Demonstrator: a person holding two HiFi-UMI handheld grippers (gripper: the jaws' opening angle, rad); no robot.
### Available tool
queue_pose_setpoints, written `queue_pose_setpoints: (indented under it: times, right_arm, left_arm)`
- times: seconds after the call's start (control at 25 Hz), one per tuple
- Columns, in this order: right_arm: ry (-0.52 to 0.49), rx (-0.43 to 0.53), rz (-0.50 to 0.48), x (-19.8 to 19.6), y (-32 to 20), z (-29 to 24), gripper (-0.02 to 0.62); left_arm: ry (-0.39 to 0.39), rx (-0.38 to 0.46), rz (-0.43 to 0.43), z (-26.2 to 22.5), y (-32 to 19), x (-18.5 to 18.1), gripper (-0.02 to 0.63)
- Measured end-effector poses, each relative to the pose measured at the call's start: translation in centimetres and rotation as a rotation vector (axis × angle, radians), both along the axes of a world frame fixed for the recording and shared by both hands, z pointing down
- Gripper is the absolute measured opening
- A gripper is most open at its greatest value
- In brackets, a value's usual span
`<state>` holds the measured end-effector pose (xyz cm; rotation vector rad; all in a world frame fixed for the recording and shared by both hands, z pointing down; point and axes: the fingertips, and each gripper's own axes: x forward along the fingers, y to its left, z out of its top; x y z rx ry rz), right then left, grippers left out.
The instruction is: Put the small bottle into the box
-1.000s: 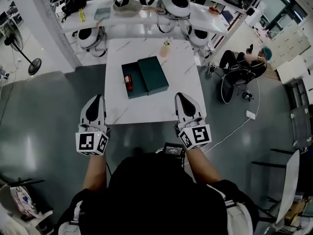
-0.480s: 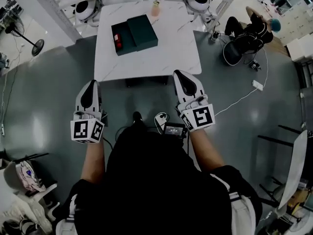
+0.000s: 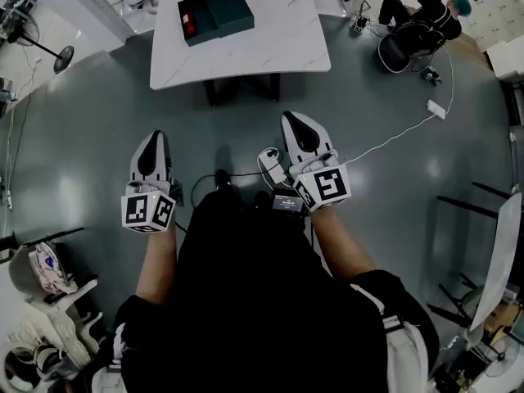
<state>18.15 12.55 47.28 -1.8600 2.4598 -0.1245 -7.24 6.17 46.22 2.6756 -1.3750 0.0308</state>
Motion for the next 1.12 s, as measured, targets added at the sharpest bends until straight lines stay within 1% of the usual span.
queue_pose_setpoints:
  times: [0.12, 0.32, 0.44, 0.52, 0.68, 0.76, 0.92, 1.12]
  right_arm:
    - [0.004, -0.027, -0.004, -1.7, 1.1, 0.8, 0.032]
    - [0.027, -0.035, 0.025, -4.5, 1.7, 0.3, 0.032]
    - [0.027, -0.036, 0.045, -6.4, 2.3, 0.0, 0.032]
    - [0.033, -0.040, 0.046, -8.0, 2.3, 0.2, 0.032]
    - [0.039, -0.047, 0.026, -11.9, 2.4, 0.2, 0.032]
    - [0.057, -0.060, 0.005, -13.8, 2.2, 0.2, 0.032]
    - [0.084, -0.075, -0.016, -16.2, 2.5, 0.4, 0.032]
    - [0.075, -0.095, -0.038, -17.5, 3.8, 1.0, 0.032]
  left_arm:
    - [-0.017, 0.017, 0.020, 0.9, 0.9, -0.9, 0.015]
    - [0.003, 0.016, 0.039, 1.5, 1.5, -3.5, 0.015]
    - [-0.015, 0.041, 0.059, 1.2, 2.3, -5.3, 0.015]
    - [-0.028, 0.051, 0.057, 1.4, 2.6, -7.0, 0.015]
    - [-0.021, 0.014, 0.021, 2.5, 2.6, -11.1, 0.015]
    - [-0.024, 0.005, 0.018, 2.8, 2.6, -12.5, 0.015]
    - [-0.039, -0.021, 0.043, 4.4, 3.5, -13.4, 0.015]
    - [-0.030, -0.068, 0.065, 6.2, 5.3, -13.6, 0.017]
